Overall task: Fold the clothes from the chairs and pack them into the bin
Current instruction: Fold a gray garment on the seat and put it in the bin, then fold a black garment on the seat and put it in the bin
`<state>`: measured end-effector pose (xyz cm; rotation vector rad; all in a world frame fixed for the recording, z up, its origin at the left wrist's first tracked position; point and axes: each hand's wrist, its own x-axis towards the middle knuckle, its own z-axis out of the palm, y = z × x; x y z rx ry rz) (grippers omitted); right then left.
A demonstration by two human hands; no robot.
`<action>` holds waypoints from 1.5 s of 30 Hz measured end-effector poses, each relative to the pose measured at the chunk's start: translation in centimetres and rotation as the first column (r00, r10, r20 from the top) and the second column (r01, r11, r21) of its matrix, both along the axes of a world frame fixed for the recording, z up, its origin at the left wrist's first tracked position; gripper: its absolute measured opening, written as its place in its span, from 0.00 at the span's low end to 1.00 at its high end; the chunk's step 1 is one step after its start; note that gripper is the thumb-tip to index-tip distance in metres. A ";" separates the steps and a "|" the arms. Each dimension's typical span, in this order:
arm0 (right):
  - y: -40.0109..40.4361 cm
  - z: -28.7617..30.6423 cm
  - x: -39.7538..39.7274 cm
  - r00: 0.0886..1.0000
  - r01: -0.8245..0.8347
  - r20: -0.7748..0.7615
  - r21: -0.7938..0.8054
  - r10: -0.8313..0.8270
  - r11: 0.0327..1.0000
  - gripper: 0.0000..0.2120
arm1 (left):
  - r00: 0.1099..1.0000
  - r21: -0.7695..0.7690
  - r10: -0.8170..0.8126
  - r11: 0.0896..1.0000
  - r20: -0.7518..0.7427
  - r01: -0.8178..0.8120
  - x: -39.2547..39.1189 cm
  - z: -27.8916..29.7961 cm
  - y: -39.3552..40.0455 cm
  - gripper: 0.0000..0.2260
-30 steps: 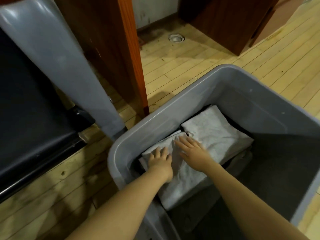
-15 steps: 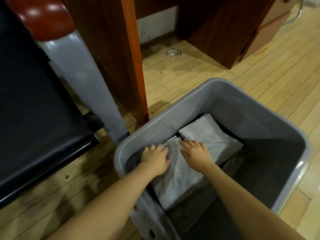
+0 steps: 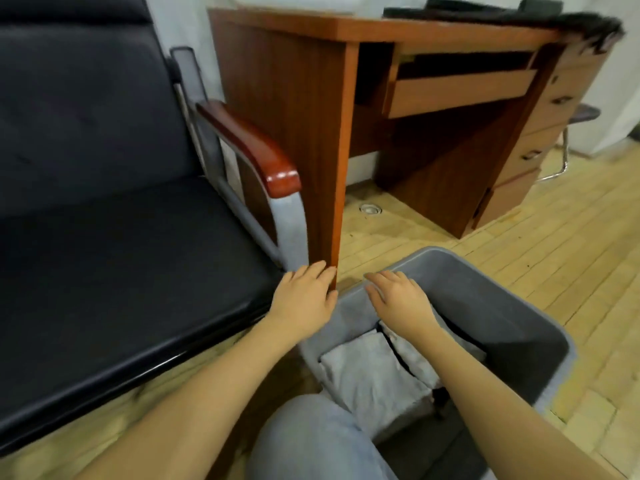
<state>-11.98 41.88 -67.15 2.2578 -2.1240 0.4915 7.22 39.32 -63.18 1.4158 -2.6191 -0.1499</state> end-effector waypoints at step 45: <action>3.0 3.4 70.9 0.545 -0.742 0.355 -0.217 0.760 0.634 0.14 | 0.267 0.018 0.909 0.287 -0.322 -0.958 60.7 -1.3 19.2 0.22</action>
